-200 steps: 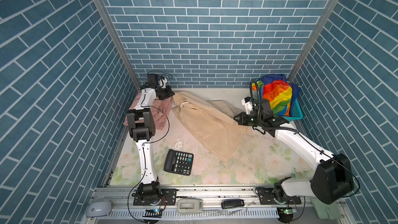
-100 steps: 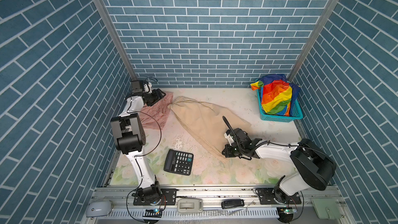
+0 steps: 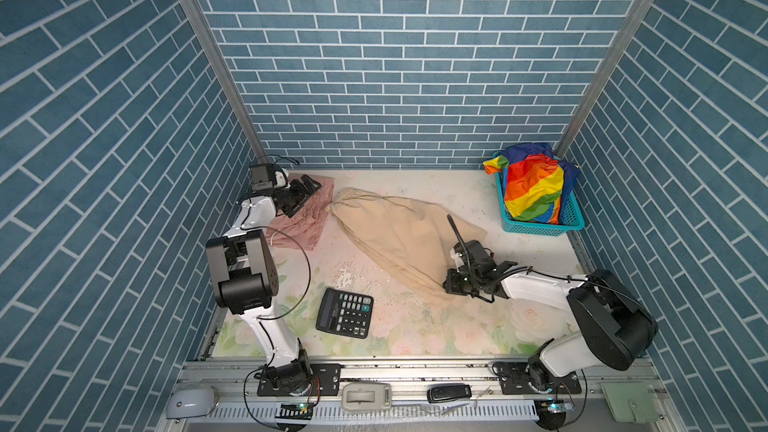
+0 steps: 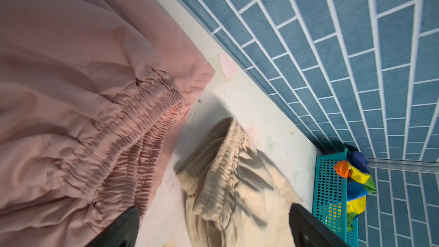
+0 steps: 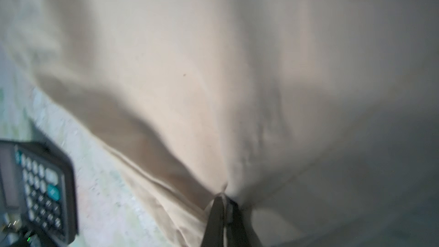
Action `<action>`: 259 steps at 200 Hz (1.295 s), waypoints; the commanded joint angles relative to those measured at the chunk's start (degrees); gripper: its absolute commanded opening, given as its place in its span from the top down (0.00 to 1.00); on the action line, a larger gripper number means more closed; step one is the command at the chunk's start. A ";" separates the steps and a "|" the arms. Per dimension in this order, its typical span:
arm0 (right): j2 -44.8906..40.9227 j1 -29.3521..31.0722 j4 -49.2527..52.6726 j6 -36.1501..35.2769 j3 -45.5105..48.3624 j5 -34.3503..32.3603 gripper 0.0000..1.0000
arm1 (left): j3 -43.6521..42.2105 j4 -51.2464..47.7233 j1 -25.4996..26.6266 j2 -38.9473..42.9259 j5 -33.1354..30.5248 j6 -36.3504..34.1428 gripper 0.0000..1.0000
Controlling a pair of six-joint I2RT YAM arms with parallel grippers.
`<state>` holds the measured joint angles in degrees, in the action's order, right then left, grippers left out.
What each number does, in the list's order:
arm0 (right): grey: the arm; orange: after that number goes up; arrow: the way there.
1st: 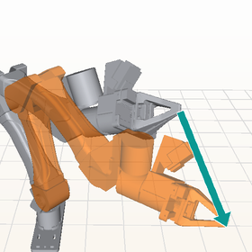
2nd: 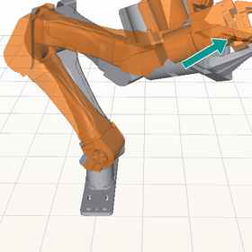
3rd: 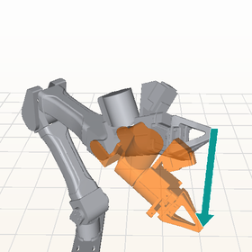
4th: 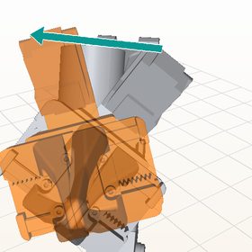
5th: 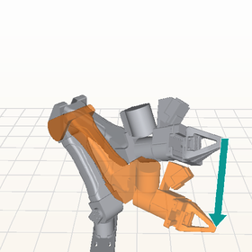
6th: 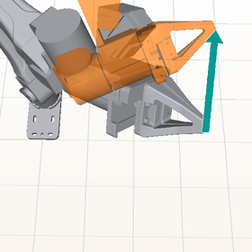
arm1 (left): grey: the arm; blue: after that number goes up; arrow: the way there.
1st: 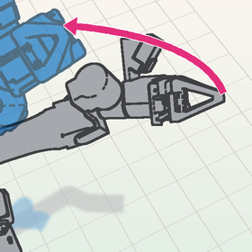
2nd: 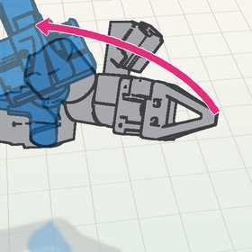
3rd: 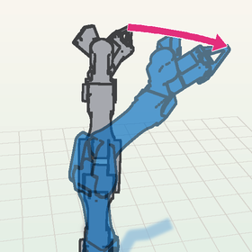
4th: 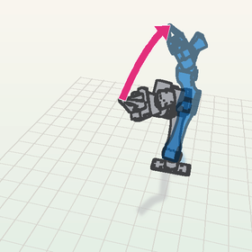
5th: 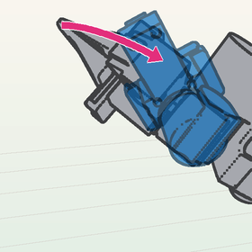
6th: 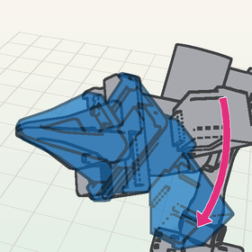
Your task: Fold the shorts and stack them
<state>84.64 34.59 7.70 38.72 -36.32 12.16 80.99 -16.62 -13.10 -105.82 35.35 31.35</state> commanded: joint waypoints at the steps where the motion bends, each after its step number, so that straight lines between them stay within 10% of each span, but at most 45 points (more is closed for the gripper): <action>1: -2.50 -6.55 17.32 -7.15 -0.81 -7.92 1.00 | -3.79 0.62 2.66 3.43 1.03 2.29 0.01; 133: -3.91 -12.04 18.67 -11.39 -5.62 -7.72 1.00 | -34.98 25.78 8.18 13.81 7.20 33.74 0.01; 259: -6.86 -14.29 19.98 -13.29 -7.90 -7.86 1.00 | -29.12 52.83 9.56 0.90 6.26 47.41 0.87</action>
<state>78.85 21.43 25.69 27.94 -41.23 4.75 47.59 26.17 -3.97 -102.63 41.52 76.03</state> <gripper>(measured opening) 0.048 0.138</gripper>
